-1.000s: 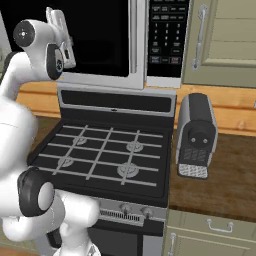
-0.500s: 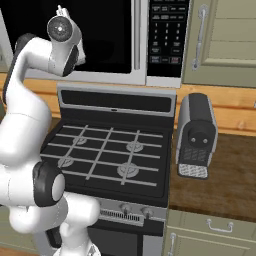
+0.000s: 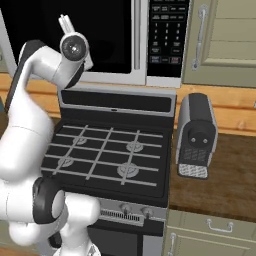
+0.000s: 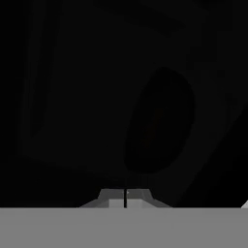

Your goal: Open the microwave, place the bowl with waffle inside the microwave, then close the microwave door and turn it on.

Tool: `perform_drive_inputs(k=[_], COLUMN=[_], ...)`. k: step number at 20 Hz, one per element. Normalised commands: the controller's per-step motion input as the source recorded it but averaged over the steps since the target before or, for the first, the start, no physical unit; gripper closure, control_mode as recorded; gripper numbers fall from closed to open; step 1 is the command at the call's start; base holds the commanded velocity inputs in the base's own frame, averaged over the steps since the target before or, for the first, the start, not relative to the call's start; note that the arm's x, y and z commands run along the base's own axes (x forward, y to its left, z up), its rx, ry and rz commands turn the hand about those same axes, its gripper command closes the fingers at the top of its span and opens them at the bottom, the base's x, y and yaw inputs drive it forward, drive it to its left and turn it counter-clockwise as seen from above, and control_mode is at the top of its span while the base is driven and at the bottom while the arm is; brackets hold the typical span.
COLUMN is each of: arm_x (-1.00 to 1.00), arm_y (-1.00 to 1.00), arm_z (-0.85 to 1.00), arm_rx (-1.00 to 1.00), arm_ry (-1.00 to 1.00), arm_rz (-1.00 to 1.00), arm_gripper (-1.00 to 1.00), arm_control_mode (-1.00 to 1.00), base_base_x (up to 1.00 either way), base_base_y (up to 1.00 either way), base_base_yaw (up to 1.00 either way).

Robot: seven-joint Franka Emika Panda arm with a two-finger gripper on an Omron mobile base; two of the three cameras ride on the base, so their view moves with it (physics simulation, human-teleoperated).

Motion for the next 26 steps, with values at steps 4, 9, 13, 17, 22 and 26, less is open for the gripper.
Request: perform_drive_inputs(k=[4, 9, 13, 17, 22, 26], arm_x=[-0.94, -1.0, -1.0, -0.94, -0.45, -0.01], arm_y=[-0.57, -0.95, -0.99, -0.81, -0.68, -0.41], arm_z=[0.0, 0.08, 0.0, 0.0, 0.0, -0.02], arm_rx=[0.0, 0.01, 0.09, 0.2, 0.2, 0.11], arm_ry=[-0.15, 0.01, 0.01, 0.01, 0.0, 0.0], arm_rz=[-0.14, -0.16, -0.1, 0.0, 0.0, 0.0], arm_gripper=[1.0, 1.0, 1.0, 1.0, 1.0, 1.0], arm_control_mode=[-1.0, -1.0, -1.0, -1.0, -1.0, -1.0], base_base_x=[0.0, 0.0, 0.0, 0.0, 0.0, 0.0], base_base_y=[0.0, 0.0, 0.0, 0.0, 0.0, 0.0], base_base_yaw=[0.0, 0.0, 0.0, 0.0, 0.0, 0.0])
